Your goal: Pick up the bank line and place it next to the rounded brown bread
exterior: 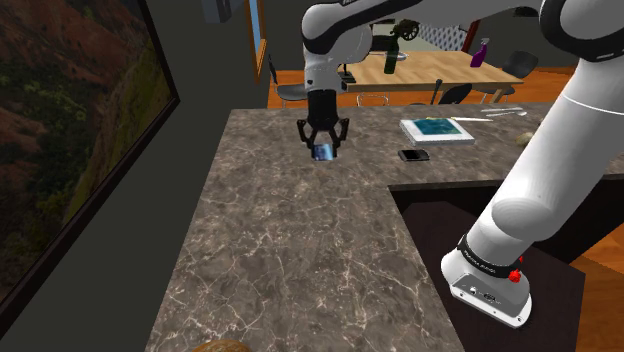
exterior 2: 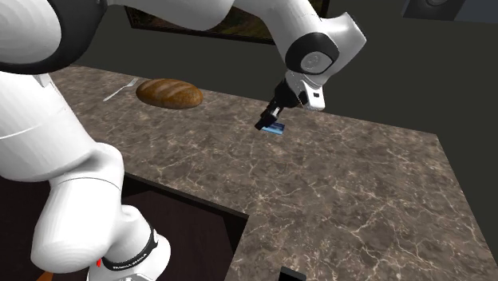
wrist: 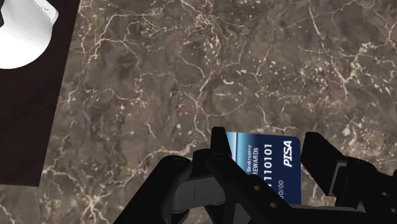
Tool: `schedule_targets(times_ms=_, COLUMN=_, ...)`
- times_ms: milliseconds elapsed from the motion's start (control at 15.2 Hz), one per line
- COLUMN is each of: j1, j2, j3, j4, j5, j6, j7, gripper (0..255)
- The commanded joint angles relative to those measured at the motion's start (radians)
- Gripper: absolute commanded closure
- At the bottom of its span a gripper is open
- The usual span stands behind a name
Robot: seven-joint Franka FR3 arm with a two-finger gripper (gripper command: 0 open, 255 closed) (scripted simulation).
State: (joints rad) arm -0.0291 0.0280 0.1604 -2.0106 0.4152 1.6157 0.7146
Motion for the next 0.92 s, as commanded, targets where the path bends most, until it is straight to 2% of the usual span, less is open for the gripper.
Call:
schedule_targets(times_ms=0, j1=0.014, j2=-0.049, j3=0.014, j4=-0.058, j5=0.019, j6=0.017, j7=0.016, gripper=255)
schedule_targets(times_ms=396, j1=0.072, j2=-0.202, j3=0.074, j4=-0.232, j5=0.099, j6=0.075, j7=0.08, gripper=255)
schedule_targets(times_ms=858, j1=0.155, j2=-0.358, j3=0.158, j4=-0.384, j5=0.215, j6=0.13, j7=0.172, gripper=255)
